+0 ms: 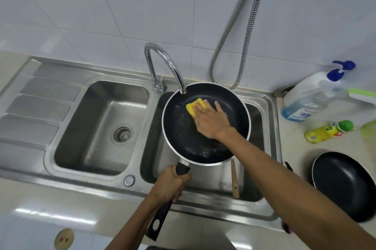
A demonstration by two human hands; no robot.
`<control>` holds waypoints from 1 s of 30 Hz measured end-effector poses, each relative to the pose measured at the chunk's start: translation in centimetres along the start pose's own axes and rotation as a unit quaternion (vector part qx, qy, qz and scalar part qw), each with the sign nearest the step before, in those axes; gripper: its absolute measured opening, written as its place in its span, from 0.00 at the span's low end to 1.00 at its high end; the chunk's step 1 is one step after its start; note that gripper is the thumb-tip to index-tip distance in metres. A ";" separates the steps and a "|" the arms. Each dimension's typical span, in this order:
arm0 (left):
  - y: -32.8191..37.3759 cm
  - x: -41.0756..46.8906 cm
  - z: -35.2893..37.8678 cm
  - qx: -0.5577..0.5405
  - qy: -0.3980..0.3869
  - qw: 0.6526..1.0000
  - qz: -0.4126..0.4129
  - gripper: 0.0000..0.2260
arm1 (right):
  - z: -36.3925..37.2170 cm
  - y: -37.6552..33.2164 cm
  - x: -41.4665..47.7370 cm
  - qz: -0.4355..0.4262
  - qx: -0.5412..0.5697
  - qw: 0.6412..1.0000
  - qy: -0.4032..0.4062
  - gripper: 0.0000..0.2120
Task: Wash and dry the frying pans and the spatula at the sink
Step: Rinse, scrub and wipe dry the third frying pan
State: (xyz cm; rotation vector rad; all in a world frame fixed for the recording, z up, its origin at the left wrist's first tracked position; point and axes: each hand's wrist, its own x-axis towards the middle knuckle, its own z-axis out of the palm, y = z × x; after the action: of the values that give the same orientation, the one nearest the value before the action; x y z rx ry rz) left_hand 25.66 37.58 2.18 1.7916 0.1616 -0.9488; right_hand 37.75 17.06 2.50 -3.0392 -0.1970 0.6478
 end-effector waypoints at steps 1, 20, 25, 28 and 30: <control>-0.1 0.0 -0.1 -0.002 -0.001 1.000 0.001 0.12 | 0.0 1.6 -0.4 0.009 -0.017 1.000 0.002 0.27; -0.8 -0.2 -0.1 0.009 0.037 0.999 0.009 0.13 | 4.4 0.3 -8.7 -0.075 -0.004 0.996 0.057 0.27; -0.1 -0.7 0.3 0.041 0.021 0.999 0.015 0.13 | 0.0 0.0 -1.7 -0.018 0.012 0.998 0.051 0.28; 0.0 -0.9 0.3 0.010 0.022 1.000 0.012 0.13 | 0.0 4.7 -2.6 0.030 -0.032 0.997 0.060 0.27; 0.0 -0.7 0.3 -0.007 0.032 0.999 0.014 0.14 | 1.6 5.0 -6.2 -0.006 -0.046 0.995 0.088 0.26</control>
State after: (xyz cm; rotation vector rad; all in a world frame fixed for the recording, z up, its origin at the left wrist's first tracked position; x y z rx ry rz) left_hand 25.02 37.55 2.67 1.8073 0.1825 -0.8699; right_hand 32.07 11.33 3.23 -3.1568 -0.2472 0.3779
